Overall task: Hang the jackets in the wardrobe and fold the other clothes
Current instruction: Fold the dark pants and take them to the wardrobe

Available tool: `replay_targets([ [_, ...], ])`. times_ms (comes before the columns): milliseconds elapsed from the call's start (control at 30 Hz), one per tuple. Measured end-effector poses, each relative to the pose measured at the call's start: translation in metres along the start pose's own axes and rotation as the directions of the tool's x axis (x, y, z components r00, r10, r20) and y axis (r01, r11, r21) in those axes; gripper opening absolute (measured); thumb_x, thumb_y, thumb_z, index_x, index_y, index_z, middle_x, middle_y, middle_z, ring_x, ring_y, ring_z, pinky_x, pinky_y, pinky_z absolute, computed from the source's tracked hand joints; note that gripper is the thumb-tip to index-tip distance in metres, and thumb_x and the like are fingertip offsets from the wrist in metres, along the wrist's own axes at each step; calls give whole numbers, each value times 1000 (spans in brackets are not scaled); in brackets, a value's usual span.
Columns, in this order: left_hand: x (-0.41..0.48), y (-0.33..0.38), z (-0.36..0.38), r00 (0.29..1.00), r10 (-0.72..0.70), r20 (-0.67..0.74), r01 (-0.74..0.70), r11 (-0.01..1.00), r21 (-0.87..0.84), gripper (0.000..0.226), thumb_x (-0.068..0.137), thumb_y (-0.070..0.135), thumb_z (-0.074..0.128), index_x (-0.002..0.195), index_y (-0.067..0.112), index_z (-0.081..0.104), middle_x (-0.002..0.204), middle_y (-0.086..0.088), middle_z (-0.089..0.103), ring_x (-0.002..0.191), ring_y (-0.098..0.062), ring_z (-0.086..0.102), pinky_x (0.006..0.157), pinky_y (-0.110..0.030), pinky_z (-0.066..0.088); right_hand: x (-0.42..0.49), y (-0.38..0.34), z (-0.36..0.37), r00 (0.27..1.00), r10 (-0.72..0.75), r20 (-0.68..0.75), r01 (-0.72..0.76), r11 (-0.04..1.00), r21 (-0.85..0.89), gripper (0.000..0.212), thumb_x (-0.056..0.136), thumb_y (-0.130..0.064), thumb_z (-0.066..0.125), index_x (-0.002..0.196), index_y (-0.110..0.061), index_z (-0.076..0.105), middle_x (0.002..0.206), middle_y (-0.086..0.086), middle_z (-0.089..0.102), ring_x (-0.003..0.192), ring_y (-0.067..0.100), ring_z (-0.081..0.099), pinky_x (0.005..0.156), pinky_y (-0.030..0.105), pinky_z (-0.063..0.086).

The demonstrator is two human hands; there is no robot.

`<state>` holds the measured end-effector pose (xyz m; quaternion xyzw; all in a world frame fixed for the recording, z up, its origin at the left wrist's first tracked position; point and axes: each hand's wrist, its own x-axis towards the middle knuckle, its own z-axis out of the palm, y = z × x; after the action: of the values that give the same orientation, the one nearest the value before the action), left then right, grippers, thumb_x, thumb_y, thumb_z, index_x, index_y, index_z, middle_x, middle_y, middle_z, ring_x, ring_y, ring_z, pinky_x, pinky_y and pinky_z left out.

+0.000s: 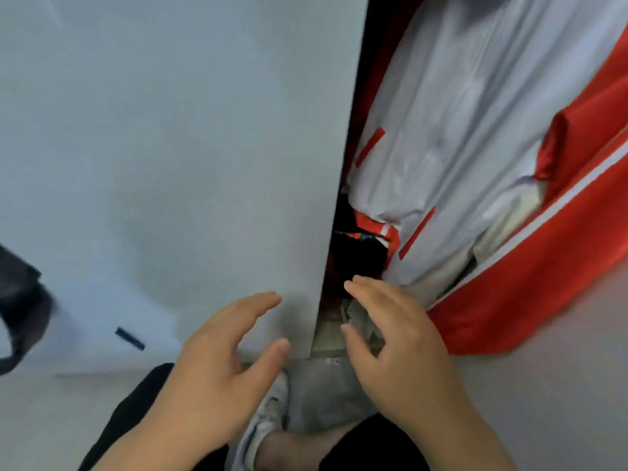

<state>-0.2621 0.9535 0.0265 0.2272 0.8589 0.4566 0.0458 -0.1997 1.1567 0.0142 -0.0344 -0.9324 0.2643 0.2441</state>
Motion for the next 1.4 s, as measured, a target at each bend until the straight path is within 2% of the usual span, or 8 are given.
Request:
replay_targets([
  [233,-46,-42,-48,939,-185,-289,234,962,144,38,82,51,64,116,60,49,127,46,45,123,26,32,97,-8,36,20,-42,69,955,-234,184,199,962,189,46,75,-19,70,121,-16,66,119,-4,65,114,8,54,104,15,35],
  [367,-81,-56,-62,873,-302,-383,371,921,119,41,86,47,63,123,54,50,131,43,44,123,14,44,99,2,25,22,-63,104,916,-312,253,245,932,266,44,78,-20,68,122,-18,65,119,-9,62,113,10,53,104,8,27],
  [433,-102,-61,-72,826,-341,-448,435,892,121,46,86,42,66,130,45,53,132,41,44,107,5,56,98,3,25,21,-75,117,893,-342,292,259,922,287,43,80,-18,69,123,-19,64,119,-11,60,115,9,51,104,6,24],
  [600,-162,-60,-98,755,-364,-545,517,842,153,55,81,43,59,134,31,56,129,33,47,118,27,35,97,5,22,4,-105,126,811,-438,388,335,891,305,55,73,-3,80,124,-16,64,122,2,65,117,12,48,101,9,22],
  [767,-229,-46,-120,777,-328,-538,595,662,456,58,83,24,76,135,9,56,137,-5,58,127,-22,54,104,-29,33,-25,-147,110,726,-571,383,471,819,328,54,76,-7,78,127,-15,62,125,1,64,118,10,46,102,13,22],
  [1000,-334,-37,-148,727,-321,-607,659,576,484,55,83,38,62,133,13,60,136,-5,59,127,-25,55,105,-32,34,-78,-228,94,566,-727,390,660,682,315,54,72,-13,83,123,-17,66,123,-3,66,115,15,56,97,28,37],
  [1233,-477,-52,-142,549,-376,-746,798,500,336,55,90,42,59,141,22,52,149,5,46,141,-15,38,111,-21,18,-158,-305,126,332,-836,436,712,525,465,52,89,-26,67,139,-24,53,139,-10,52,129,9,43,106,21,28],
  [1400,-588,-75,-129,356,-442,-823,900,400,175,55,92,44,58,144,26,47,151,13,41,143,-8,31,111,-15,13,-228,-359,162,176,-864,472,693,450,563,50,93,-30,59,142,-29,47,145,-17,44,134,8,40,107,18,27],
])
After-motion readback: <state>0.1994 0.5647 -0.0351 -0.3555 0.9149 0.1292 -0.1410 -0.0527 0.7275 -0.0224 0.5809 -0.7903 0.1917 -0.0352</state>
